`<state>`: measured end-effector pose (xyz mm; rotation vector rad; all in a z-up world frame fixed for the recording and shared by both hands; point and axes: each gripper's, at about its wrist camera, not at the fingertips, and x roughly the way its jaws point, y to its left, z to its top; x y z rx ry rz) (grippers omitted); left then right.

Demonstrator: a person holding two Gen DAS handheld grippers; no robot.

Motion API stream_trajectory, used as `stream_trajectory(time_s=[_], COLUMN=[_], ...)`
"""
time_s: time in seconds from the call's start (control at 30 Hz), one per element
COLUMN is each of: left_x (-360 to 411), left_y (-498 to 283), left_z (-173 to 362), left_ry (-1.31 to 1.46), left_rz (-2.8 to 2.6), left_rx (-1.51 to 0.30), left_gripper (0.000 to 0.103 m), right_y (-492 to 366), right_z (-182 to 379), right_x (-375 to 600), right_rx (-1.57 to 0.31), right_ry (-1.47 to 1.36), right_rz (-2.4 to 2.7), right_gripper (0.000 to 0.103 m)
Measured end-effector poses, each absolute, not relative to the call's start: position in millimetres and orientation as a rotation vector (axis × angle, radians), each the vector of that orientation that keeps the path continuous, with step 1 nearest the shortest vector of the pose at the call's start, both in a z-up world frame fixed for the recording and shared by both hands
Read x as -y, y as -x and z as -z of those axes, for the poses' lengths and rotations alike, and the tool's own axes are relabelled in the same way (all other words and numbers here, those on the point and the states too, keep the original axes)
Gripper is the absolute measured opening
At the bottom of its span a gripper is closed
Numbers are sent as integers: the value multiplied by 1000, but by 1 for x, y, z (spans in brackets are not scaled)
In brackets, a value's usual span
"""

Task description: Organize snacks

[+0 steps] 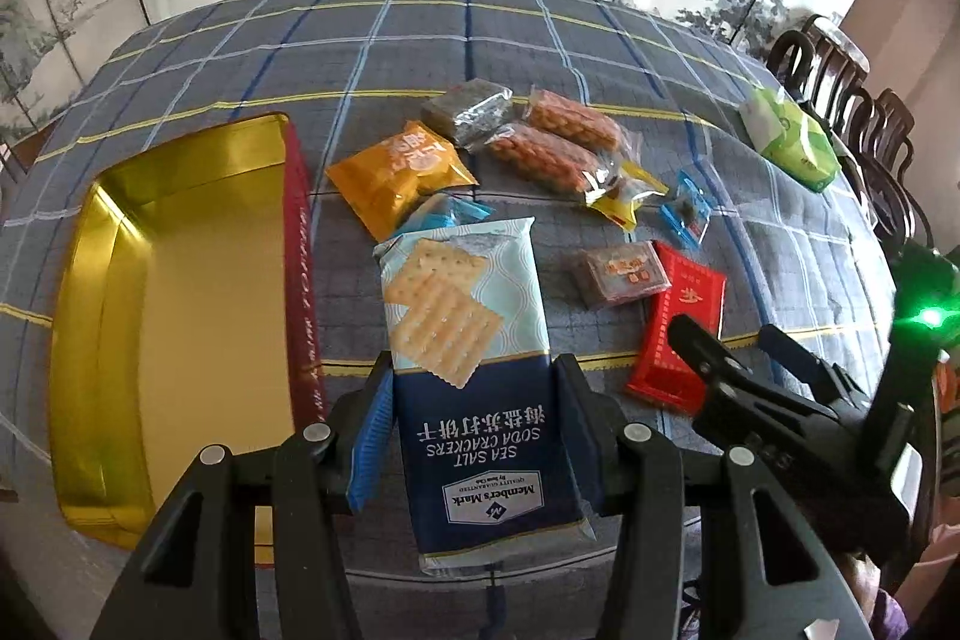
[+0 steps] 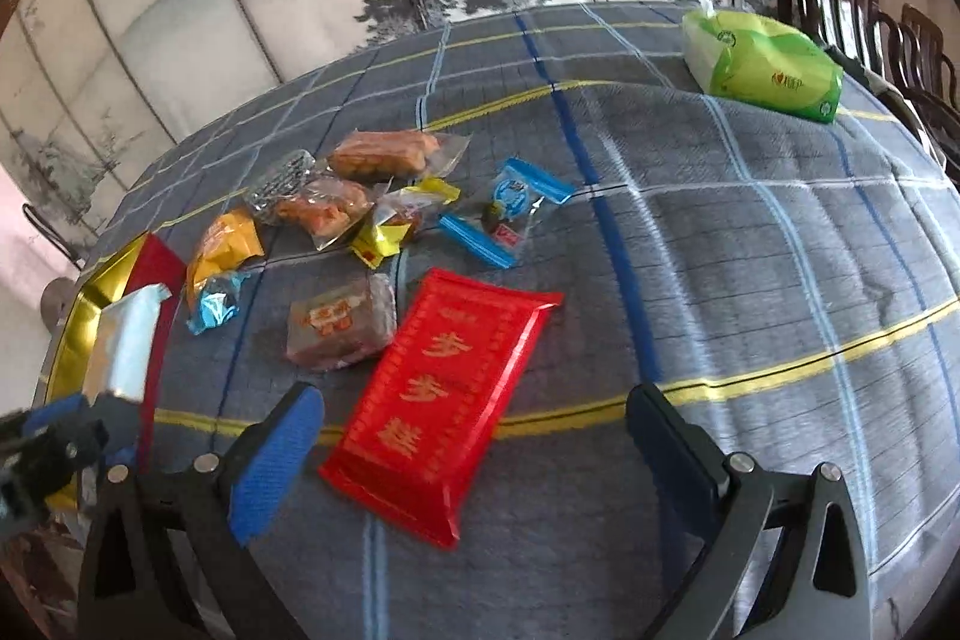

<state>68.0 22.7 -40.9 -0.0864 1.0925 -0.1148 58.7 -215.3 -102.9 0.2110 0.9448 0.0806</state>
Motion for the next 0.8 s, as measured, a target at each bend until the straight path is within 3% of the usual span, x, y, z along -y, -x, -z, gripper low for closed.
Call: stream_trajectory(time_s=[0.3,0.37,0.43,0.47,0.5,0.8], left_x=[-40,-45,-48,-51,-53,-70], left_y=[-68,-68,-67,-67,-67,-63], left_z=[41,41,41,41,41,38], left_ry=[117,123,126,130,136,153], left_rz=[105,102,98,97,95,73], left_rx=[-1091,-1091,-1090,-1091,-1091,-1080], left_gripper=[47,47,47,47,47,47], right_y=[-74,-72,-70,-69,-69,-64], right_z=[117,118,116,114,112,105], right_x=[191,187,185,185,186,225], right_rx=[-989,-982,-963,-960,-960,-987], right_ry=[-56,-6,18,23,33,-70], right_rz=[9,27,9,-2,-18,-127], right_gripper=[101,92,75,60,51,47])
